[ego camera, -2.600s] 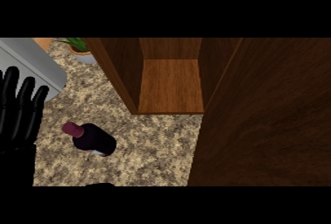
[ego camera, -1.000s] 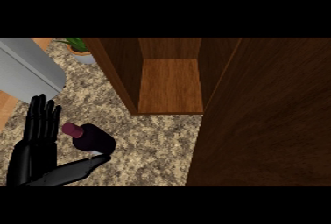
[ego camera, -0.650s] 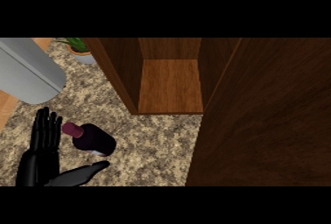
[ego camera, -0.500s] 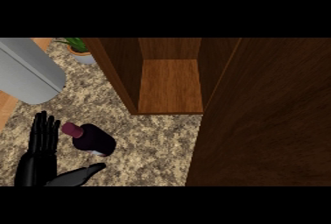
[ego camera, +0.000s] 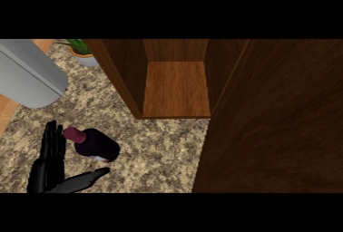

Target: Pick up the wine, place it into the cabinet and close the cabinet

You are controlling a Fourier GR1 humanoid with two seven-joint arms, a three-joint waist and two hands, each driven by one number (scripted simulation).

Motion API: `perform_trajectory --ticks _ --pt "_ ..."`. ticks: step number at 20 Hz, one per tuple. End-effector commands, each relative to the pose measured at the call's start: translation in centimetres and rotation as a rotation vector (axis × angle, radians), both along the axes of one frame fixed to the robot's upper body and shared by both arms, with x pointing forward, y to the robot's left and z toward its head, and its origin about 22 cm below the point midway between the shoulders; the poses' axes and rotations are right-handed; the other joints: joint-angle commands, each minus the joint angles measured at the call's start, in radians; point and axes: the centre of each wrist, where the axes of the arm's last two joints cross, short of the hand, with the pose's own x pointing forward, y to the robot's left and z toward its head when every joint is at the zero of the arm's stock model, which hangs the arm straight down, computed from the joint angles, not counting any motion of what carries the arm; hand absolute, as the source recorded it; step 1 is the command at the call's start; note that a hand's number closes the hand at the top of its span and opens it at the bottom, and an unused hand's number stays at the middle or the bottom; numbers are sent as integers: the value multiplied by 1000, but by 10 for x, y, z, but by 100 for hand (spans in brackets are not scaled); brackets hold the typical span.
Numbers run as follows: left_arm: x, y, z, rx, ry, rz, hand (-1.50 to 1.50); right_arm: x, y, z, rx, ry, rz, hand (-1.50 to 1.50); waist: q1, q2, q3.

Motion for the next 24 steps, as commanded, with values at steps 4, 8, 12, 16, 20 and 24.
perform_trajectory --ticks 4,8,12,16,20,24 --pt "5 5 -43 -7 22 21 -150 -37 -14 13 32 -97 -40 -150 -5 1 0" --pt "1 19 -55 -4 19 20 -150 -35 -9 17 29 -90 -47 -150 1 0 -1" --pt "5 17 -63 -23 32 9 -150 -43 -13 14 32 -100 -47 -150 -4 -2 0" --pt "8 16 -86 -110 41 -54 -150 -35 -13 12 29 -112 -43 -150 -4 1 0" --pt "14 11 -100 -154 67 -91 -150 -40 -16 16 16 -108 -36 -150 -9 1 -1" --pt "13 26 -94 -144 60 -101 -150 -41 -13 14 11 -113 -52 -150 0 -1 0"
